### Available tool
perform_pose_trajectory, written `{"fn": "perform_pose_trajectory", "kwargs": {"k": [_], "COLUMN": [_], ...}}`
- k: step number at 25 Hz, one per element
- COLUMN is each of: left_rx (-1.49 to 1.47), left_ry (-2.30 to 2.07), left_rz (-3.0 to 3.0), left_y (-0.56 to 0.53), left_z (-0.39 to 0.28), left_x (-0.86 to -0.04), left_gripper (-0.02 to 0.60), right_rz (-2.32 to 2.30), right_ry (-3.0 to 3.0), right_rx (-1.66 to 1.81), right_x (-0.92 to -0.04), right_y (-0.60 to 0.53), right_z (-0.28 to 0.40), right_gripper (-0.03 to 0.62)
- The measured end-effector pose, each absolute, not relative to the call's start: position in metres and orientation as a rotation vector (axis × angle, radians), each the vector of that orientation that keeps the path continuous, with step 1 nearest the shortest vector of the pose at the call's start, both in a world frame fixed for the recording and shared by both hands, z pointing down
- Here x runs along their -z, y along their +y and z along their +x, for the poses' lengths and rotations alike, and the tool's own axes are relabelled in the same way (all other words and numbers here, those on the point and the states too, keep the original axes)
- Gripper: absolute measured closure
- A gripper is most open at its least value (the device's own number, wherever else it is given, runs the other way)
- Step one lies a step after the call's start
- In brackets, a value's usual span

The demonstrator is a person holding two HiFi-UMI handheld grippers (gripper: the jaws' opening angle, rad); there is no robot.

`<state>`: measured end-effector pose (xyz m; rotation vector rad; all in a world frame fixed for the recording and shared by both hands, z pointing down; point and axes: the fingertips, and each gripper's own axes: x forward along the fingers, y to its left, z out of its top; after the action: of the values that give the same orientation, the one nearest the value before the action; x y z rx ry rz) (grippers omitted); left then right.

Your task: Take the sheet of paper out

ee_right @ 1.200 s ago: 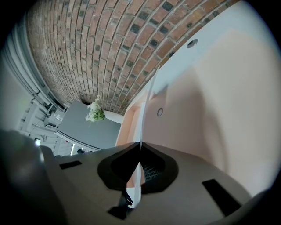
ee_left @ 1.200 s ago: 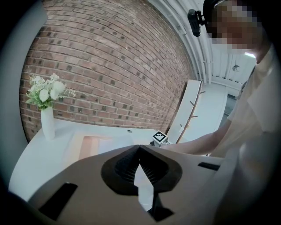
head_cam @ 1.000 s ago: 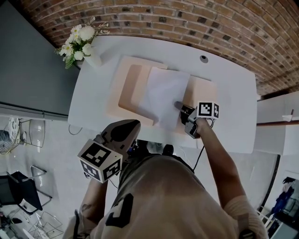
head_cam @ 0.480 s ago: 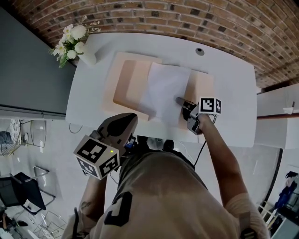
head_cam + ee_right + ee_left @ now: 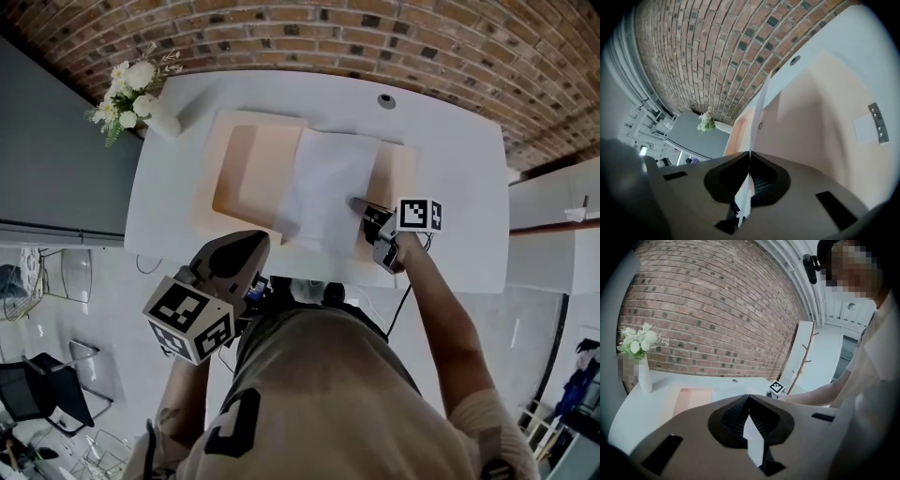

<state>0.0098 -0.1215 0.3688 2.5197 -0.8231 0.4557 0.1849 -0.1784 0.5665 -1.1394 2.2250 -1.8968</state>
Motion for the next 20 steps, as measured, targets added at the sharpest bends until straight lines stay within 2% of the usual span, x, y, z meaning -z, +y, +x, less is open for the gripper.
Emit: {"fn": "perform_pose_trajectory", "kwargs": {"k": [20], "left_rx": [-0.458], "left_ry": [-0.888], "left_rz": [2.517], "left_y": [-0.103], "left_z": [0.059], "left_x": [-0.363], "left_gripper": [0.568], "right_rz": [-1.08], "right_ry": [2.295], "right_rx": [1.882], "right_x": [-0.558], "right_y": [-0.164], "right_z": [0.23], "right_gripper": [0.569]}}
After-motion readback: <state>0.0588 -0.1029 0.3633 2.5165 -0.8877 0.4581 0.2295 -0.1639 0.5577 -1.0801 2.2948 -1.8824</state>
